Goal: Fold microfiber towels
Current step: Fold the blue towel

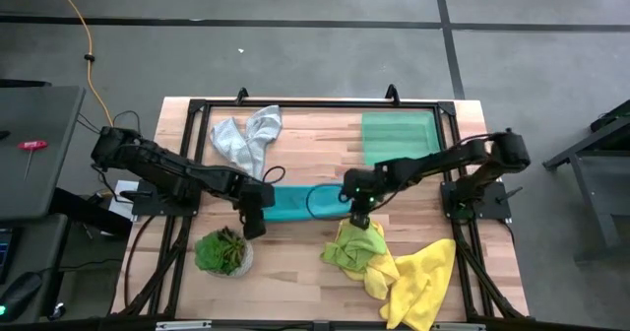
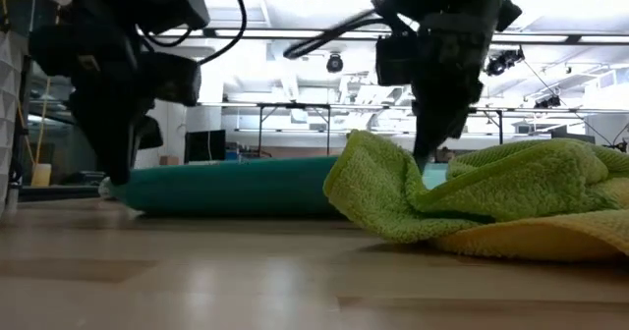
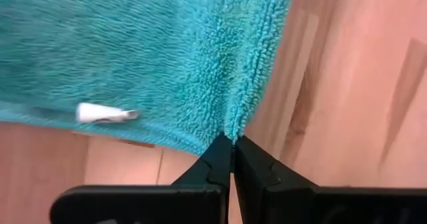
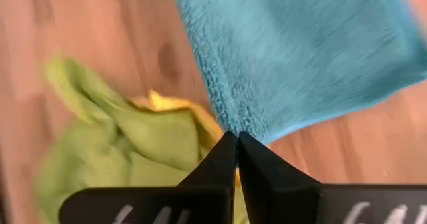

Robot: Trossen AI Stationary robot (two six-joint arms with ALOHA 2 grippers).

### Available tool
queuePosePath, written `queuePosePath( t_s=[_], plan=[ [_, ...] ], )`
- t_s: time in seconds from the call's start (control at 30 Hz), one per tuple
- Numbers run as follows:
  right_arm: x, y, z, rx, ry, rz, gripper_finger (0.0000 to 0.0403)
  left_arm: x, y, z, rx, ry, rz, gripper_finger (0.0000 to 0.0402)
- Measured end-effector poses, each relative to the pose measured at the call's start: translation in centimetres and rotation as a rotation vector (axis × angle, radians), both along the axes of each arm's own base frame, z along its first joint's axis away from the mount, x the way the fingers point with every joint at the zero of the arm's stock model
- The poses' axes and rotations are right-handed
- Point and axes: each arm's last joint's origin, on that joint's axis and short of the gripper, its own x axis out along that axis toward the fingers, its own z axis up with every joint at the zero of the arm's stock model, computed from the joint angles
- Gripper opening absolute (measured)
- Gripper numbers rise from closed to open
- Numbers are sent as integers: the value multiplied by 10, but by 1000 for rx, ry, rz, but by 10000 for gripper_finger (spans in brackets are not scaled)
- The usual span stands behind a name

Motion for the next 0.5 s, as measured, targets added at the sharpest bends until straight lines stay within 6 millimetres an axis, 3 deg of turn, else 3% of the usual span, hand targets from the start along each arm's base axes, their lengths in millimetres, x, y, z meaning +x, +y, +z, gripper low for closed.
queuePosePath(
  t_s=[0.17, 0.5],
  plan=[
    [-2, -17, 4, 35, 12, -144, 0, -1, 13, 3, 39, 12, 67, 0],
    [2, -42, -13, -8, 81, -359, 0, -3, 41, 2, 144, 36, 257, 0]
  ],
)
